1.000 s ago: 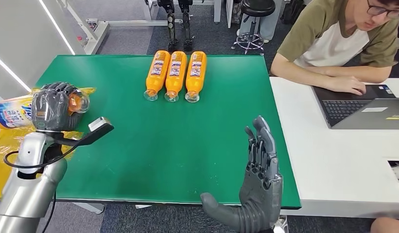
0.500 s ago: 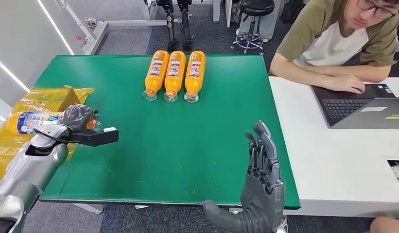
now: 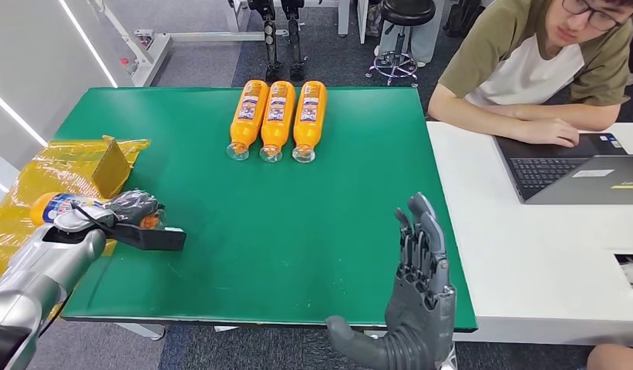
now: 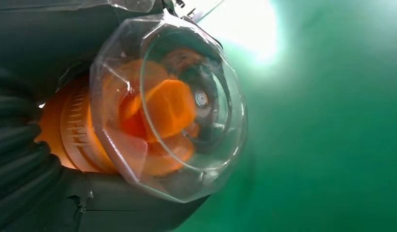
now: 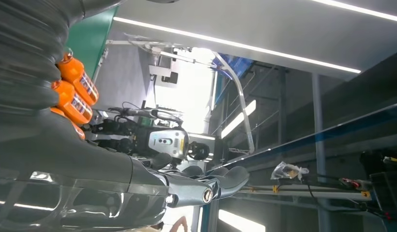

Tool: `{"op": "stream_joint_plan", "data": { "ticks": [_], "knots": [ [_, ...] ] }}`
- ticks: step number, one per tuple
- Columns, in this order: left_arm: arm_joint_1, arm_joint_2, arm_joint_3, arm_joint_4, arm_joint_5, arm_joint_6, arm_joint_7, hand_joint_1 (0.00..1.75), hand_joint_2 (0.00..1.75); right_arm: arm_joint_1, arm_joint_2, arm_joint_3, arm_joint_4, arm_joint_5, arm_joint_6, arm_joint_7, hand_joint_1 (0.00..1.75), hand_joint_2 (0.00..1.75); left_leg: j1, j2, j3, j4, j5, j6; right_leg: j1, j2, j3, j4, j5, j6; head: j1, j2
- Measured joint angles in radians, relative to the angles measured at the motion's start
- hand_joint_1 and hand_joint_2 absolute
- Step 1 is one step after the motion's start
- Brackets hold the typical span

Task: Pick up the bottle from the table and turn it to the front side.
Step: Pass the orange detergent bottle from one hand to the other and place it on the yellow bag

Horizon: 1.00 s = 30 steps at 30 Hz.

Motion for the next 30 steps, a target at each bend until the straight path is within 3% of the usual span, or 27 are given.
{"op": "stream_joint_plan", "data": {
  "ticks": [15,16,19,20,25,30],
  "knots": [
    [0.009,-0.058,-0.067,0.042,0.048,0.095,-0.028,1.7,1.75,0.008,0.0,-0.002,-0.01,0.01,0.0,0.018,0.0,1.75,0.0,0.0,0.0,0.0,0.0,0.0,0.0,0.0,0.0,0.0,0.0,0.0,0.0,0.0],
    [0.01,-0.06,-0.069,0.043,0.049,0.096,-0.025,1.4,1.75,0.009,0.0,-0.002,-0.01,0.01,0.0,0.018,0.0,1.75,0.0,0.0,0.0,0.0,0.0,0.0,0.0,0.0,0.0,0.0,0.0,0.0,0.0,0.0],
    [0.01,-0.064,-0.073,0.045,0.054,0.082,-0.001,0.13,1.75,0.01,0.0,-0.003,-0.01,0.014,-0.007,0.018,0.0,1.75,0.0,-0.001,0.0,0.0,0.0,0.0,0.0,0.0,0.001,0.0,0.0,0.0,0.0,0.0],
    [0.009,-0.065,-0.074,0.047,0.057,0.069,0.014,0.0,1.75,0.011,0.0,-0.003,-0.01,0.016,-0.011,0.018,0.0,1.75,0.0,-0.001,0.001,0.0,0.0,0.0,0.0,0.0,0.001,0.0,0.0,0.0,0.0,0.0],
    [0.001,-0.067,-0.078,0.054,0.072,0.035,0.073,0.0,1.75,0.011,0.0,-0.003,-0.01,0.02,-0.022,0.018,0.0,1.75,0.0,0.0,0.003,-0.001,0.0,-0.001,0.0,0.0,0.003,0.0,0.0,0.0,0.0,0.0],
    [0.001,-0.067,-0.074,0.058,0.128,0.052,0.069,0.0,1.75,0.011,0.0,-0.004,-0.011,0.02,-0.023,0.02,0.0,1.75,0.0,0.001,0.004,-0.001,0.0,-0.001,0.0,0.0,0.003,0.001,0.001,-0.001,0.0,0.0]
  ]
}}
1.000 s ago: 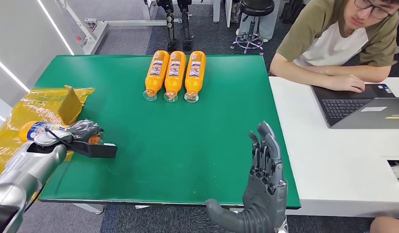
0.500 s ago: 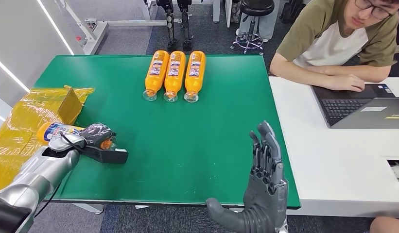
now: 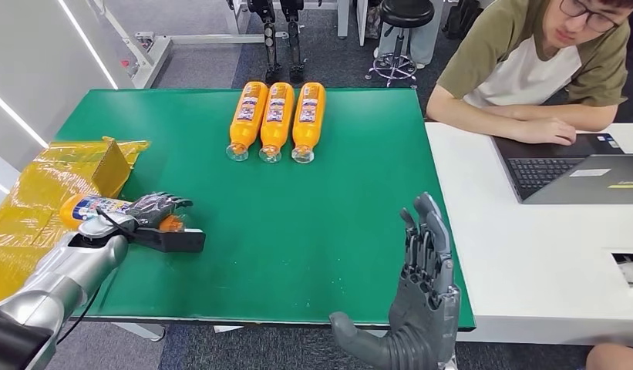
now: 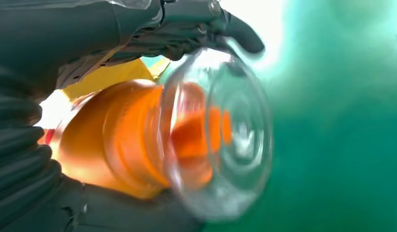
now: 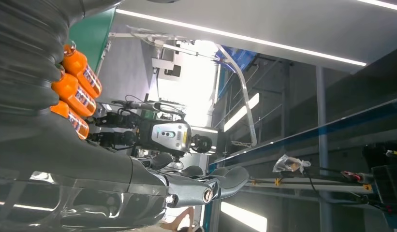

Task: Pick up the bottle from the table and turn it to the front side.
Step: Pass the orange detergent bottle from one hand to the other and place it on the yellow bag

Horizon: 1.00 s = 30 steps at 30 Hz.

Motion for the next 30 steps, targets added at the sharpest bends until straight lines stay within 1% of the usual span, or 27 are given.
{"op": "stream_joint_plan", "data": {
  "ticks": [3,7,12,15,16,18,20,23,25,27,30],
  "knots": [
    [0.008,0.001,0.018,0.0,0.066,0.016,-0.038,0.0,1.75,0.0,0.0,-0.001,-0.005,0.0,0.0,0.008,0.0,1.75,0.0,0.0,0.0,0.0,0.0,0.0,0.0,0.0,0.0,0.0,0.0,0.0,0.0,0.0],
    [0.021,0.001,0.053,-0.001,0.146,0.01,-0.108,0.0,1.75,0.001,0.0,-0.004,-0.011,0.0,0.002,0.014,0.0,1.75,0.0,0.0,-0.001,0.0,0.0,0.0,0.0,0.0,-0.001,0.0,0.0,0.0,0.0,0.0],
    [0.034,0.005,0.12,-0.031,0.293,0.0,-0.224,0.0,1.75,0.004,0.0,-0.007,-0.025,0.0,-0.003,0.014,0.0,1.75,0.0,-0.001,-0.001,0.0,0.0,0.0,0.0,0.0,-0.001,0.0,0.0,0.0,0.0,0.0],
    [0.05,0.007,0.172,-0.083,0.41,0.015,-0.297,0.0,1.75,0.006,0.0,-0.01,-0.035,-0.001,-0.003,0.016,0.0,1.75,0.0,0.0,-0.001,0.0,0.0,0.0,0.0,0.0,-0.002,0.0,0.0,0.0,0.0,0.0],
    [0.063,0.008,0.188,-0.116,0.46,0.04,-0.322,0.0,1.75,0.006,0.0,-0.01,-0.039,-0.001,-0.002,0.018,0.0,1.75,0.0,0.0,-0.001,0.0,0.0,0.0,0.0,0.0,-0.002,0.0,0.0,0.0,0.0,0.0],
    [0.097,0.012,0.214,-0.207,0.561,0.124,-0.355,0.0,1.75,0.004,0.002,-0.012,-0.044,-0.003,0.003,0.022,0.0,1.75,0.0,0.0,-0.002,0.0,0.0,0.0,0.0,0.0,-0.002,0.0,0.0,0.0,0.0,0.0],
    [0.127,0.016,0.227,-0.299,0.634,0.212,-0.365,0.0,1.75,0.0,0.006,-0.013,-0.047,-0.005,0.008,0.027,0.0,1.75,0.0,-0.001,-0.002,0.0,0.0,0.0,0.0,0.0,-0.002,0.0,0.0,0.0,0.0,0.0],
    [0.173,0.018,0.238,-0.434,0.746,0.304,-0.37,0.0,1.75,-0.011,0.012,-0.014,-0.047,-0.01,0.014,0.031,0.0,1.75,0.0,-0.001,-0.002,0.0,0.0,0.0,0.0,0.0,-0.002,0.0,0.0,0.0,0.0,0.0],
    [0.207,0.012,0.255,-0.541,0.851,0.329,-0.371,0.0,1.75,-0.021,0.014,-0.014,-0.046,-0.016,0.016,0.031,0.0,1.75,0.0,-0.001,-0.002,0.0,0.0,0.0,0.0,0.0,-0.002,0.0,0.0,0.0,0.0,0.0],
    [0.238,-0.01,0.279,-0.645,0.949,0.318,-0.371,0.0,1.75,-0.033,0.015,-0.014,-0.044,-0.022,0.017,0.031,0.0,1.75,0.0,-0.001,-0.002,0.0,0.0,0.0,0.0,-0.001,-0.002,0.0,0.0,0.0,0.0,0.0],
    [0.279,-0.074,0.331,-0.777,1.047,0.272,-0.371,0.0,1.75,-0.05,0.016,-0.011,-0.035,-0.031,0.016,0.036,0.0,1.75,0.0,-0.002,-0.002,0.0,0.0,0.0,0.0,-0.002,-0.002,-0.001,0.0,0.0,0.0,0.0]
  ]
}}
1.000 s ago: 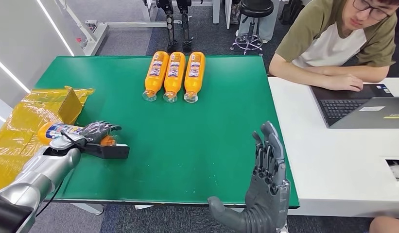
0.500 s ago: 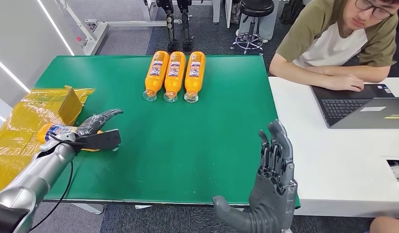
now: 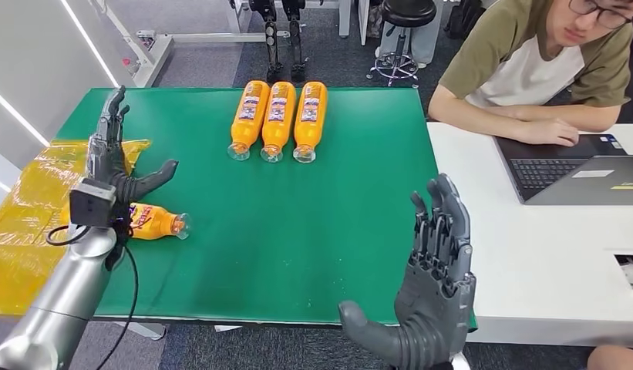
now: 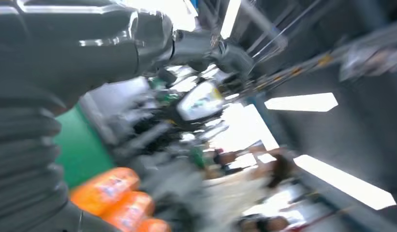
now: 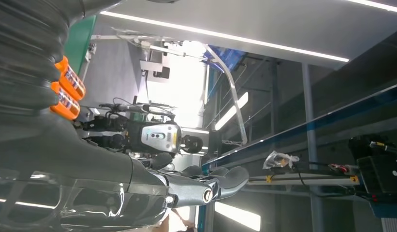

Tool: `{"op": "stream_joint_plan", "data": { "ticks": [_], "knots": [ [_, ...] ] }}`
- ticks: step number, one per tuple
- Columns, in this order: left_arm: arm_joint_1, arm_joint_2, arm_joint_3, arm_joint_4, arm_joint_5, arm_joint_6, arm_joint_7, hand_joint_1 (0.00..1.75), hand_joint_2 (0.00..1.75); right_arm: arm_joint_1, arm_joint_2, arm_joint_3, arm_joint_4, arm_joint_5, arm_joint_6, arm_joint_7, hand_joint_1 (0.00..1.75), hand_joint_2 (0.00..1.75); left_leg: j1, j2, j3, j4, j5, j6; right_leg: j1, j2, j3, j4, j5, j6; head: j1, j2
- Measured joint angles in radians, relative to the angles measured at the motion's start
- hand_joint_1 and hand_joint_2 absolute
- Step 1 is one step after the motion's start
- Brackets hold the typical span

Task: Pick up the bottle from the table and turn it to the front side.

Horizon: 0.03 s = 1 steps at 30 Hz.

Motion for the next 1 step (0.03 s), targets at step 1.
{"op": "stream_joint_plan", "data": {
  "ticks": [1],
  "knots": [
    [0.006,-0.013,0.01,-0.02,0.012,-0.007,0.0,0.0,1.75,-0.003,0.0,0.001,0.002,-0.002,0.0,0.001,0.0,1.75,0.0,0.0,0.0,0.0,0.0,0.0,0.0,0.0,0.0,0.0,0.0,0.0,0.0,0.0]
  ]
}}
